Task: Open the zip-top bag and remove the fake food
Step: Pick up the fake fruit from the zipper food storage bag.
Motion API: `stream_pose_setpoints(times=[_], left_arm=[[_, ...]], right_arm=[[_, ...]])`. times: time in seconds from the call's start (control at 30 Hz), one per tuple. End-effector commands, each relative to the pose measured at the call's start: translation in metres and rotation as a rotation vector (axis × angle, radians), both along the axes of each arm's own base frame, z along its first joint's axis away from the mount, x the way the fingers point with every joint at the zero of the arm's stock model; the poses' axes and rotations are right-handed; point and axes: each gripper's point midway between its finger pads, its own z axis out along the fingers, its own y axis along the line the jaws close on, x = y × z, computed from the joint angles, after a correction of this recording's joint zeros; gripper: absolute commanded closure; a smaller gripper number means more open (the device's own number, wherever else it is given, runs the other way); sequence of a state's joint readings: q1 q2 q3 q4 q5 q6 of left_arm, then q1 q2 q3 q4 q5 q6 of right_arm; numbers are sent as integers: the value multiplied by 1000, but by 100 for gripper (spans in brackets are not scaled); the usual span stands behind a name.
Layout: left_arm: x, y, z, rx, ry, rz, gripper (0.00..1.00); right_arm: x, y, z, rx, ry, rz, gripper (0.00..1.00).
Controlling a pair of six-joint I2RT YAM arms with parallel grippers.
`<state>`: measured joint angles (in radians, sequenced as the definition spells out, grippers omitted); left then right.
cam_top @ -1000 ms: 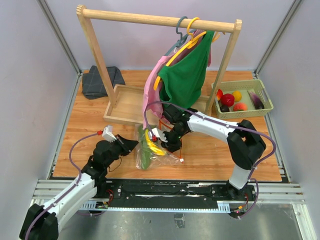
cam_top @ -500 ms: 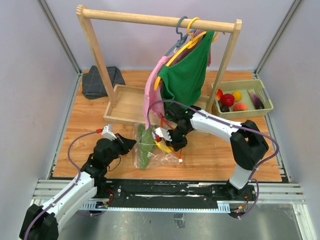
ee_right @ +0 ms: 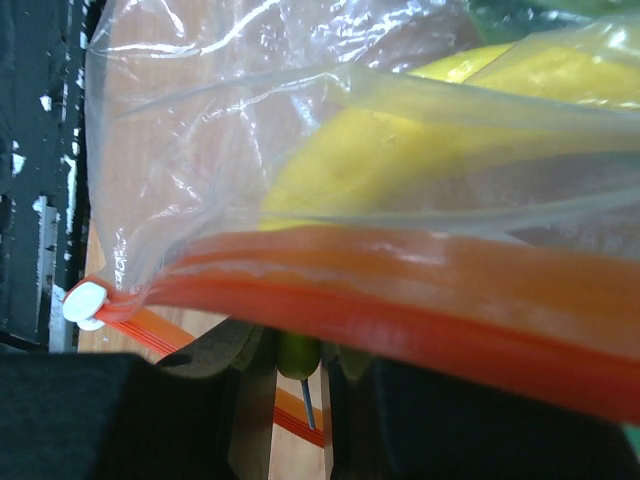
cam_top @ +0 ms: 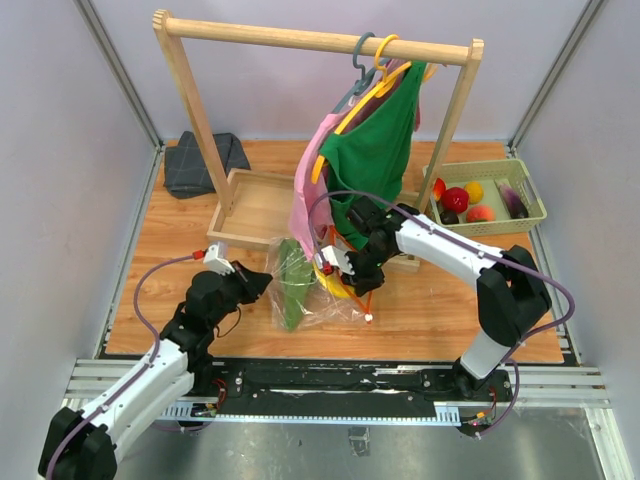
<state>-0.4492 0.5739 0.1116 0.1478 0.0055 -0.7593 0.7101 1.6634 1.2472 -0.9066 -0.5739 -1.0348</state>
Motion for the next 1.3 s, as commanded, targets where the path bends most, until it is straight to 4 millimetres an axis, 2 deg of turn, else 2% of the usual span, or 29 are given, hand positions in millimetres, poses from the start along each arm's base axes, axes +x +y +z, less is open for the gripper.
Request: stream_pose_setpoints(times=[0.0, 0.3, 0.43, 0.53, 0.7, 0.83, 0.93, 1.27], left_arm=[[8, -11, 31, 17, -106, -69, 100], [13, -33, 34, 66, -80, -205, 100], [14, -35, 33, 79, -83, -219, 100], [13, -28, 28, 121, -66, -202, 100], [12, -15, 26, 178, -73, -163, 100], [12, -14, 26, 180, -75, -158, 100], [12, -12, 27, 187, -72, -148, 100], [10, 0, 33, 181, -79, -81, 100]], right_arm=[[-10, 7, 8, 59, 97, -45, 84], [1, 50, 16, 179, 244, -221, 85], [0, 58, 9, 186, 303, -276, 87], [8, 45, 11, 146, 251, -254, 87], [13, 22, 30, 131, 195, -226, 88], [5, 12, 35, 114, 184, -202, 88], [0, 1, 31, 52, 199, -204, 89], [-12, -41, 17, -47, 95, -161, 89]])
